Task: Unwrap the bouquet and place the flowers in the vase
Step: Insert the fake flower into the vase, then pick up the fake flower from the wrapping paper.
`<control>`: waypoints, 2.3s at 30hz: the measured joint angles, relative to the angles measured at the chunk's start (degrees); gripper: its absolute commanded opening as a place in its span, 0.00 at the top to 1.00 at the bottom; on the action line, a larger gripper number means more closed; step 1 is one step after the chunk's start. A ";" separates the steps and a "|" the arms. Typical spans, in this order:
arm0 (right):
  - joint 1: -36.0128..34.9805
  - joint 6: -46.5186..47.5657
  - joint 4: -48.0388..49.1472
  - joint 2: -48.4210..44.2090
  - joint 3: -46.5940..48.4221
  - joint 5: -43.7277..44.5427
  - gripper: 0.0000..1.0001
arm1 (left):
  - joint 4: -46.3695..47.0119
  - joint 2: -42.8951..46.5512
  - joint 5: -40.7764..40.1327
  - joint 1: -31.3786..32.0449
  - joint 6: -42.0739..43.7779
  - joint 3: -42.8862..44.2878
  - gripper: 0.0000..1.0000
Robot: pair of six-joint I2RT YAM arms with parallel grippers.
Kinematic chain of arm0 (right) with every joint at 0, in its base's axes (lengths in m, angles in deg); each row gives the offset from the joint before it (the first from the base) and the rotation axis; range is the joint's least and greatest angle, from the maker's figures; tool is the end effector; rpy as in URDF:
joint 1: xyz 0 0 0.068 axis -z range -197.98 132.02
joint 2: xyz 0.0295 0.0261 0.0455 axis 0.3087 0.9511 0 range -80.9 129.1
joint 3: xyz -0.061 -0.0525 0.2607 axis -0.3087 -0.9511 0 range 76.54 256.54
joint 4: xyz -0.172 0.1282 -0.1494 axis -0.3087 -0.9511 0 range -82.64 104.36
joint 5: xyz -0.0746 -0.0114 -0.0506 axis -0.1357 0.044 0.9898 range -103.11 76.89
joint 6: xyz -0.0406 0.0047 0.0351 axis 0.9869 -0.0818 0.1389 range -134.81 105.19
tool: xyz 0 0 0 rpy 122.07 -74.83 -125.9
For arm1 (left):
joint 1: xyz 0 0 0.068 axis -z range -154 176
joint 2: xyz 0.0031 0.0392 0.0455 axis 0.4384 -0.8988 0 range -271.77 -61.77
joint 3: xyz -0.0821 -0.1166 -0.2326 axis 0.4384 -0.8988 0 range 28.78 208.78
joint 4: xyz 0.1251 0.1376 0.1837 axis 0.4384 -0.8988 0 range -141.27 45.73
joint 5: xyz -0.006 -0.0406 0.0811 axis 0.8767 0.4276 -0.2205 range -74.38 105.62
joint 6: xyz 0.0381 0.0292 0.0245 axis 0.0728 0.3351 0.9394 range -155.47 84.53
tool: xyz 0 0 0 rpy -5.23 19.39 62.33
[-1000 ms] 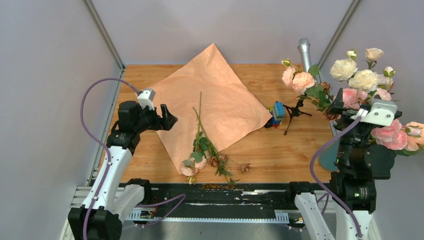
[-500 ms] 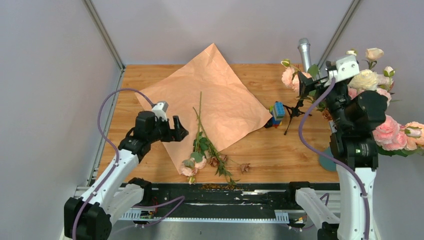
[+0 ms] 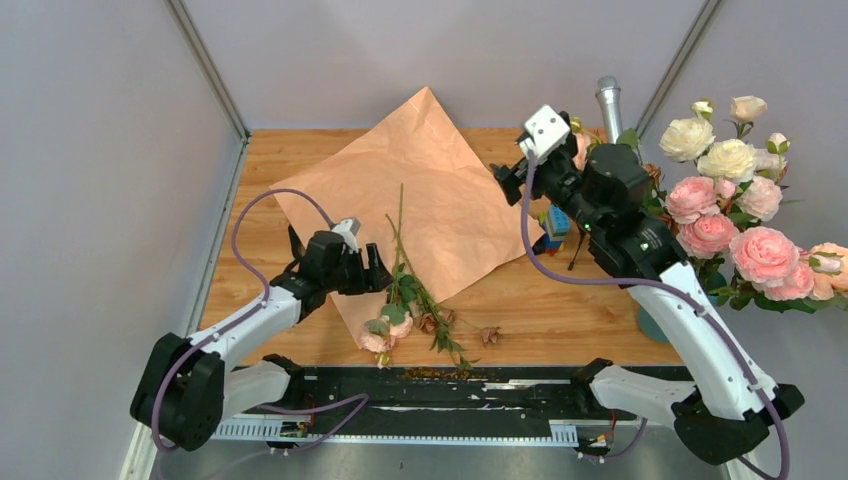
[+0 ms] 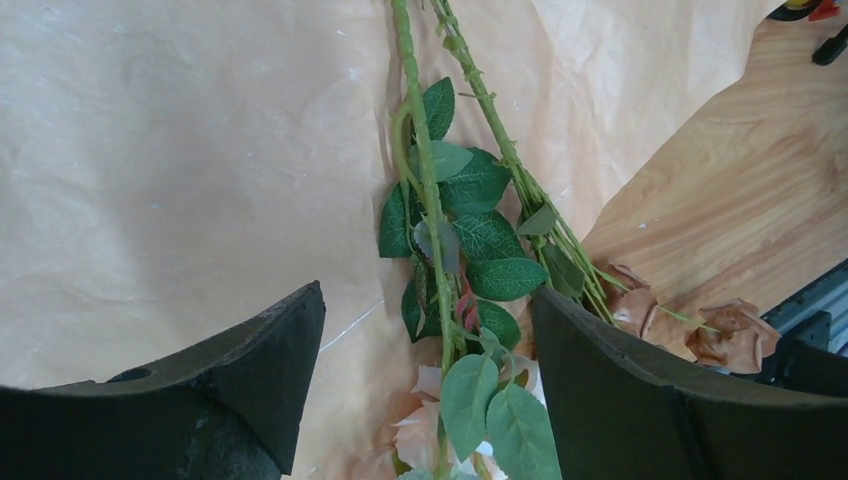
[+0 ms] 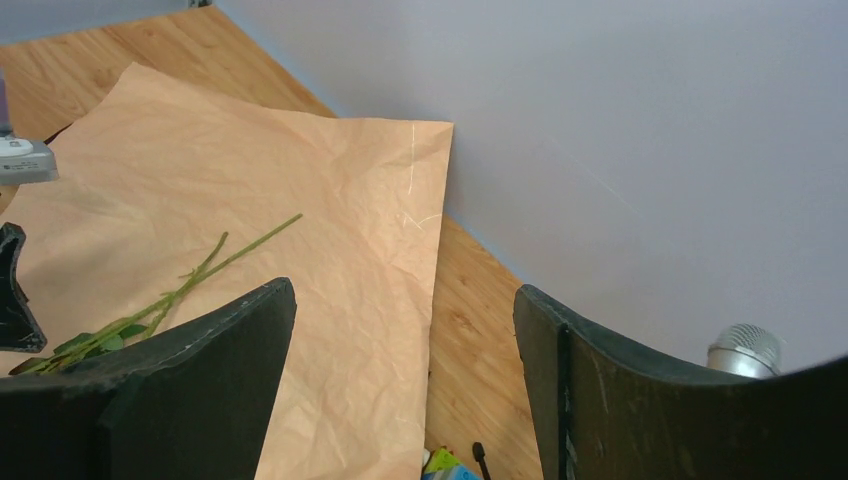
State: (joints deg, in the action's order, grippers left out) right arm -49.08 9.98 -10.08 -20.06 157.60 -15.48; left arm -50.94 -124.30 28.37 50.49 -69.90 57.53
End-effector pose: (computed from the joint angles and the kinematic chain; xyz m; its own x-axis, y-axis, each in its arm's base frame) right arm 0.1787 0.1096 0.4770 0.1740 -0.3843 -0.9066 -0.5269 0.7415 -0.4154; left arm 0.1950 -0.0975 0.1910 -0.8020 -0.2407 -0.5467 0.1257 0.8267 -0.5484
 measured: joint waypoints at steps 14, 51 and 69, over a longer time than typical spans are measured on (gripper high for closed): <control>-6.36 0.00 8.92 4.72 -5.51 2.08 0.19 | 4.31 -13.51 -4.00 6.93 -4.11 1.73 0.44; -13.88 -29.81 17.42 46.56 -9.38 -12.87 0.41 | -7.96 -10.71 -12.79 4.55 0.52 7.93 1.00; -14.16 -30.82 17.22 53.00 -4.55 -4.28 0.36 | -21.11 0.55 -16.98 -11.39 8.39 14.40 1.00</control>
State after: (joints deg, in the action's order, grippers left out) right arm -63.24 -20.83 7.14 32.95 153.05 -19.77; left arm -72.06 -123.75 11.39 39.11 -61.51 71.93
